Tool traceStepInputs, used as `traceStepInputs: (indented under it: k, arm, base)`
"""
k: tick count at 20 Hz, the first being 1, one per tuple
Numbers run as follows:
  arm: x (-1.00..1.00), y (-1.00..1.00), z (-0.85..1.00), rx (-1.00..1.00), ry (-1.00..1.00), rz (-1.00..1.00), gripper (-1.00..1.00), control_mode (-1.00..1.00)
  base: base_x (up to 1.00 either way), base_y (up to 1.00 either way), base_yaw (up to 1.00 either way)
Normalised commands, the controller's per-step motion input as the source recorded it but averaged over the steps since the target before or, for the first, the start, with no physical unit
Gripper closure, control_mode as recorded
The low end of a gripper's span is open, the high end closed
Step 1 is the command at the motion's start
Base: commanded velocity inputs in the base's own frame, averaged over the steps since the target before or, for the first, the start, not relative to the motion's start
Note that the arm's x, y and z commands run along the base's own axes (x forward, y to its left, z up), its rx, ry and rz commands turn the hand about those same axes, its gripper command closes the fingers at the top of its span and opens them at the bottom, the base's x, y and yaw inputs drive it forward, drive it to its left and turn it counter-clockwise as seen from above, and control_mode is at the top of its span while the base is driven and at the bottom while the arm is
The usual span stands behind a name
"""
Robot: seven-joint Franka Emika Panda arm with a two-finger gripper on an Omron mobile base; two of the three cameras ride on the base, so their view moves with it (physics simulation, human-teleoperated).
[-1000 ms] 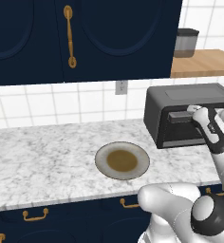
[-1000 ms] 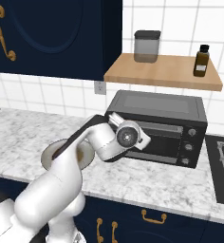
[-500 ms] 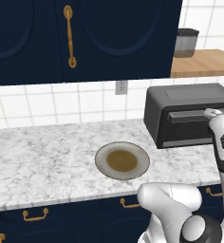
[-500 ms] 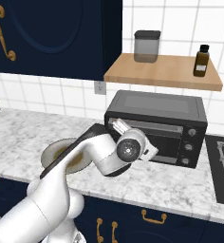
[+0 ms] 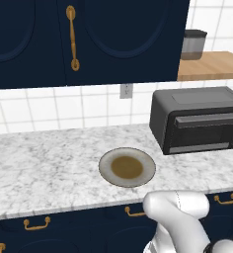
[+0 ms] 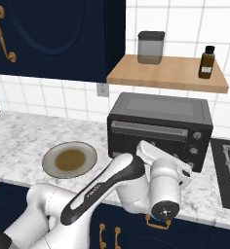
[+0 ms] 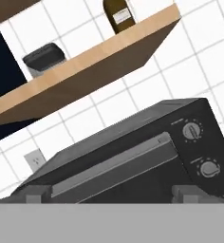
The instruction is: Pick up the kebab skewer and baguette bread, and place them inside the toaster oven. Close the toaster oven door and start by setting the timer.
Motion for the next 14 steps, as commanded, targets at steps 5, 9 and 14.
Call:
traceStepInputs:
  k: [5,9,14]
  arm:
    - [0.05,-0.49,0.0,-0.11,-0.25,0.01,-1.0,-1.0]
    - [0.28,-0.3,0.0,-0.29,-0.09,0.0,-1.0,-1.0]
    - [0.38,-0.22,0.0,-0.08,-0.04,0.0,-1.0,-1.0]
  base:
    - [0.0,0.0,0.0]
    - [0.0,0.0,0.0]
    - [0.0,0.0,0.0]
